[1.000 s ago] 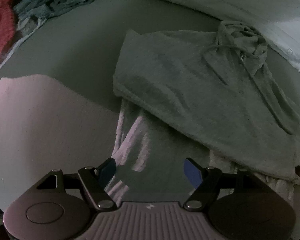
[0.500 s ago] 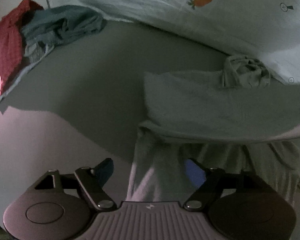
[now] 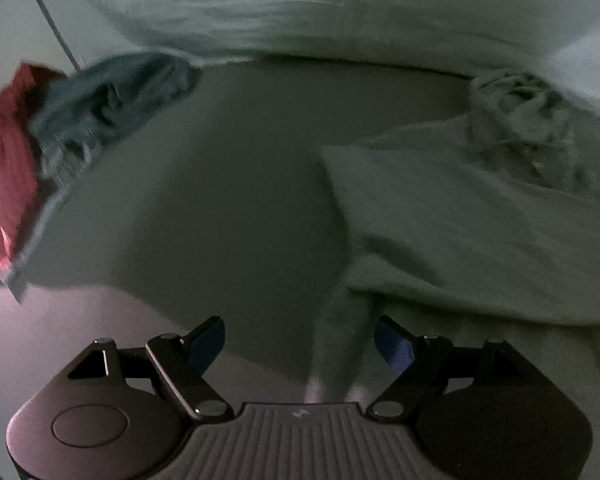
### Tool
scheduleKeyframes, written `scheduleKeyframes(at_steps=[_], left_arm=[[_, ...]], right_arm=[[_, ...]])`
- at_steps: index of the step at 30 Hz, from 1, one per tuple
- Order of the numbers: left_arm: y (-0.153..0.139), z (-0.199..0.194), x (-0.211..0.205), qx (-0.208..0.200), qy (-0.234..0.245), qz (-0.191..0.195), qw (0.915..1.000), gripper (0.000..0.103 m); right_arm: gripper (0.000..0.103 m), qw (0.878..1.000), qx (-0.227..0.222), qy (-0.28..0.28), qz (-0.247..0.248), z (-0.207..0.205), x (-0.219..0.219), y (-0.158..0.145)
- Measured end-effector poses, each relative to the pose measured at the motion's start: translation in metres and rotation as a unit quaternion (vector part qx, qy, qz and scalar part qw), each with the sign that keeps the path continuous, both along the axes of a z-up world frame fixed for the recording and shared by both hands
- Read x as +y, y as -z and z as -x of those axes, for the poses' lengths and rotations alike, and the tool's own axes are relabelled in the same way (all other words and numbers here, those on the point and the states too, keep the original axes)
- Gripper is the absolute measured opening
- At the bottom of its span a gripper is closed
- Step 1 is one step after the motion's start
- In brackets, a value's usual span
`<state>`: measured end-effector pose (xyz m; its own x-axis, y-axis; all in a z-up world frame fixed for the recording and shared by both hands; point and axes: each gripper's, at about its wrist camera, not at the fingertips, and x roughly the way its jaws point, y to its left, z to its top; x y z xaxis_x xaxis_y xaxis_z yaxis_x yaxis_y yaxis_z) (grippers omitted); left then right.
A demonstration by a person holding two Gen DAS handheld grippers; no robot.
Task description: Fold clothes
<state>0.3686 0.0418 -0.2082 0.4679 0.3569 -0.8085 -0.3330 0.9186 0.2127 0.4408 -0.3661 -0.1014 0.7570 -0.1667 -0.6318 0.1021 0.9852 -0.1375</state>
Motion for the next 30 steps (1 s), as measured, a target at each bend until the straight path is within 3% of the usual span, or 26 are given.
scheduleKeyframes(at_steps=[1,4,7,10,12,14,15,16,19,21,23,27,30], left_arm=[[0.005,-0.003,0.007,0.009,-0.018,-0.002,0.9998,0.085],[0.01,0.001,0.032,0.007,-0.066,0.069,0.9954,0.085],[0.008,0.005,0.039,0.003,-0.061,0.079,0.995,0.088],[0.007,0.005,0.038,0.006,-0.045,0.079,0.9959,0.088],[0.007,0.003,0.042,0.009,-0.032,0.093,0.9952,0.088],[0.005,0.001,0.049,0.006,-0.017,0.112,0.9935,0.088],[0.001,0.001,0.055,-0.003,-0.005,0.128,0.9918,0.088],[-0.004,0.001,0.06,-0.014,0.006,0.139,0.9902,0.088],[-0.02,0.004,0.076,-0.044,0.026,0.162,0.9854,0.092],[-0.031,0.005,0.085,-0.067,0.026,0.161,0.9843,0.094],[-0.04,0.004,0.09,-0.085,0.027,0.159,0.9833,0.097],[-0.047,-0.002,0.087,-0.105,0.016,0.162,0.981,0.099],[-0.045,-0.014,0.059,-0.099,0.044,0.16,0.9812,0.099]], right_arm=[[0.005,1.0,0.008,0.008,0.007,-0.003,0.0,0.005],[0.0,0.998,0.048,0.041,0.016,-0.017,-0.008,0.033],[0.0,0.996,0.054,0.069,0.033,-0.011,-0.016,0.039],[0.0,0.994,0.054,0.099,0.006,-0.008,-0.027,0.038],[0.004,0.991,0.057,0.108,-0.044,-0.007,-0.033,0.039],[0.022,0.985,0.055,0.128,-0.104,-0.004,-0.038,0.044],[0.047,0.98,0.055,0.144,-0.129,-0.003,-0.041,0.05],[0.057,0.973,0.054,0.16,-0.155,-0.002,-0.044,0.055],[0.055,0.946,0.068,0.223,-0.226,0.003,-0.058,0.077],[0.056,0.935,0.062,0.235,-0.259,0.005,-0.064,0.086],[0.06,0.936,0.053,0.234,-0.257,0.005,-0.064,0.089],[0.069,0.956,0.036,0.207,-0.207,-0.001,-0.05,0.088],[0.076,0.97,0.05,0.176,-0.163,-0.011,-0.038,0.095]])
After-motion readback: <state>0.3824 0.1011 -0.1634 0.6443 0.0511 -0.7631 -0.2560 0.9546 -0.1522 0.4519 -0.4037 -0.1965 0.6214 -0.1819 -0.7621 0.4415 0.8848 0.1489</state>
